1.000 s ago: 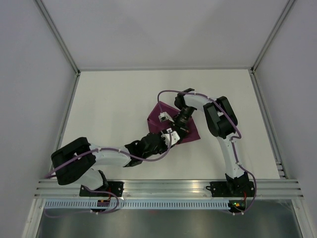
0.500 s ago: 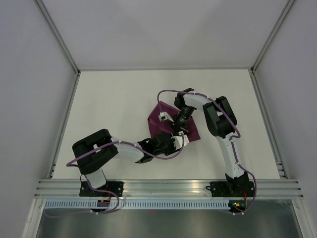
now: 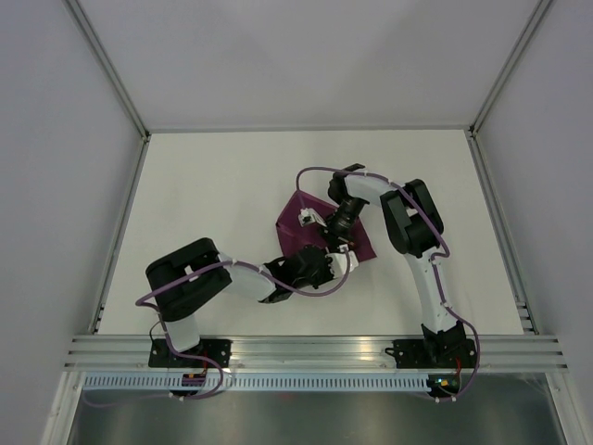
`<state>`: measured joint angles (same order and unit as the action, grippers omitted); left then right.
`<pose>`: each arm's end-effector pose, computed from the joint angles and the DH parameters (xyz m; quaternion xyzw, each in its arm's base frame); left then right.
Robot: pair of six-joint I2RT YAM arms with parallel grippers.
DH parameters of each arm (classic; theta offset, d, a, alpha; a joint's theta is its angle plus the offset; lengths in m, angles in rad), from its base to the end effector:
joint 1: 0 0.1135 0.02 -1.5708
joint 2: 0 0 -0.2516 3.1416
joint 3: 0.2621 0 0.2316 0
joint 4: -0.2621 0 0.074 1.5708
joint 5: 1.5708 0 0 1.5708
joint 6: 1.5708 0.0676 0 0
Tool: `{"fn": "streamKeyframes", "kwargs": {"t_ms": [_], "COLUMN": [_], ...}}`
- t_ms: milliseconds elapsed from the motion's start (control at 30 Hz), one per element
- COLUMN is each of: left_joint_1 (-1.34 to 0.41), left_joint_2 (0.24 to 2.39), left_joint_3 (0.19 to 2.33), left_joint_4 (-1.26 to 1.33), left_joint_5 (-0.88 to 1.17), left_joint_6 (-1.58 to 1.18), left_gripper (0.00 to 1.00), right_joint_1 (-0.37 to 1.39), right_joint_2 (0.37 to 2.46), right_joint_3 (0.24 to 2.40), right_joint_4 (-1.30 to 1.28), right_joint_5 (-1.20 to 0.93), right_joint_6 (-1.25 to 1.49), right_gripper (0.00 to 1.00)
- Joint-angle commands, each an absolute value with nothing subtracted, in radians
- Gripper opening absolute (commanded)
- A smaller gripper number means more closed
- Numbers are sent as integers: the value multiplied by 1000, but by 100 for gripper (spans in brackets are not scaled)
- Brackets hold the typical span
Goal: Fold the napkin, place the utensils inside, and roll it up
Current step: Roll the napkin at the center of the board.
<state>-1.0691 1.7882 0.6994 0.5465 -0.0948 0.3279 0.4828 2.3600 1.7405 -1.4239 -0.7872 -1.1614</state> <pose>0.1750 -0.3057 0.1159 0.5414 0.6810 -0.1395 0.4729 0.2967 0.2096 0.1013 0.5966 -0.6769 -0.4236 0.0798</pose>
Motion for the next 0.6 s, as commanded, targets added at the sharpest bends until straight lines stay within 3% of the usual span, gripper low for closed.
{"fn": "streamKeyframes", "kwargs": {"t_ms": [0, 133, 333, 567], "left_joint_1": [-1057, -1031, -965, -904], "left_joint_2": [1833, 1845, 1853, 1856], "left_joint_3": [733, 775, 796, 804], "left_joint_4": [450, 353, 296, 265], "left_joint_5": [-23, 67, 259, 400], "left_joint_6": [310, 269, 195, 149], "left_gripper": [10, 2, 2, 2], "right_joint_1": [486, 486, 479, 433], "right_joint_2": [2414, 2410, 2369, 2263], "right_joint_3": [1755, 1750, 1729, 1761], "right_joint_4": [-1331, -1325, -1295, -1279], "right_joint_5": [-716, -721, -747, -811], "right_joint_6": [-1198, -1195, -1174, -1120], "right_gripper": [3, 7, 43, 59]}}
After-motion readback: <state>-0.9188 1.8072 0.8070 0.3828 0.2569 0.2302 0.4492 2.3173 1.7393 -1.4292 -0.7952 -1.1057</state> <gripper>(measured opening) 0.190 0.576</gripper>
